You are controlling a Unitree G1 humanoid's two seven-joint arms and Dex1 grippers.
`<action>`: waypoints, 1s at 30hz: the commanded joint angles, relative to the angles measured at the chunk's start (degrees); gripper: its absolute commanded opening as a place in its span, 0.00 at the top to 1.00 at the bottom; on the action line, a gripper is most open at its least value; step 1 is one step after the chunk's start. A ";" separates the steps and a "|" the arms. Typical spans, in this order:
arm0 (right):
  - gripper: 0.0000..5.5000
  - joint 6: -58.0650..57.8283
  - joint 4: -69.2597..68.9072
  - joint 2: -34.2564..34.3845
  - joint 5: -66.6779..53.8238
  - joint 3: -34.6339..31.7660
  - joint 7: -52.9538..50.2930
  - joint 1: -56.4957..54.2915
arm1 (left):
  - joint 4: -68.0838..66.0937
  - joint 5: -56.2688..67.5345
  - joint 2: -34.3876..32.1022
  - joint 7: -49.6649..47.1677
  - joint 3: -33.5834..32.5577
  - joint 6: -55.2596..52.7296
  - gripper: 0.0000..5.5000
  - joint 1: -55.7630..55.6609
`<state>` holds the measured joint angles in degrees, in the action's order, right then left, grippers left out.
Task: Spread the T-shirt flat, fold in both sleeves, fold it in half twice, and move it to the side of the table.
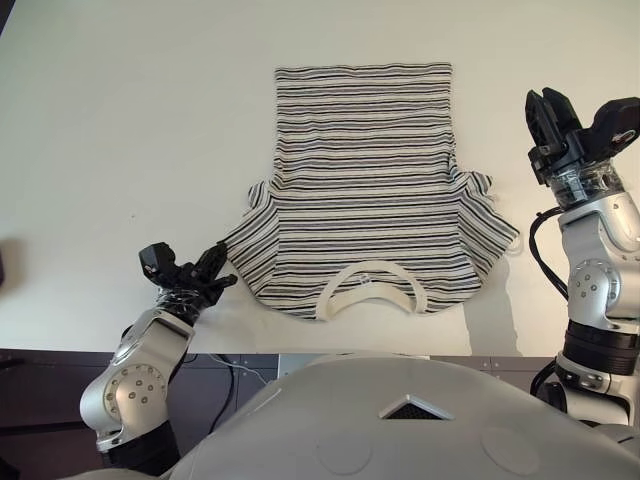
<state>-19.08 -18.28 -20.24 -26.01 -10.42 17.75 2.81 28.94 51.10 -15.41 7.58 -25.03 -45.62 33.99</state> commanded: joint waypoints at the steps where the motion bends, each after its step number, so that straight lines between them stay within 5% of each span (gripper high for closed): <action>1: 0.81 0.42 -0.04 1.05 0.98 0.21 -0.43 0.13 | 2.22 -0.68 -3.05 1.02 -0.35 -0.34 0.98 -0.97; 15: 0.81 0.25 -0.10 2.83 2.36 0.64 -0.63 0.48 | 17.88 -20.98 -15.57 11.72 18.02 8.49 0.98 0.50; 30: 0.81 0.30 2.16 4.63 3.77 2.54 -0.33 -1.81 | 13.95 -40.43 -23.87 18.77 36.53 14.70 0.98 -5.19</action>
<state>-18.88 -16.53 -16.12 -22.66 -8.19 17.53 2.10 43.88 12.52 -37.93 25.39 9.61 -31.70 29.46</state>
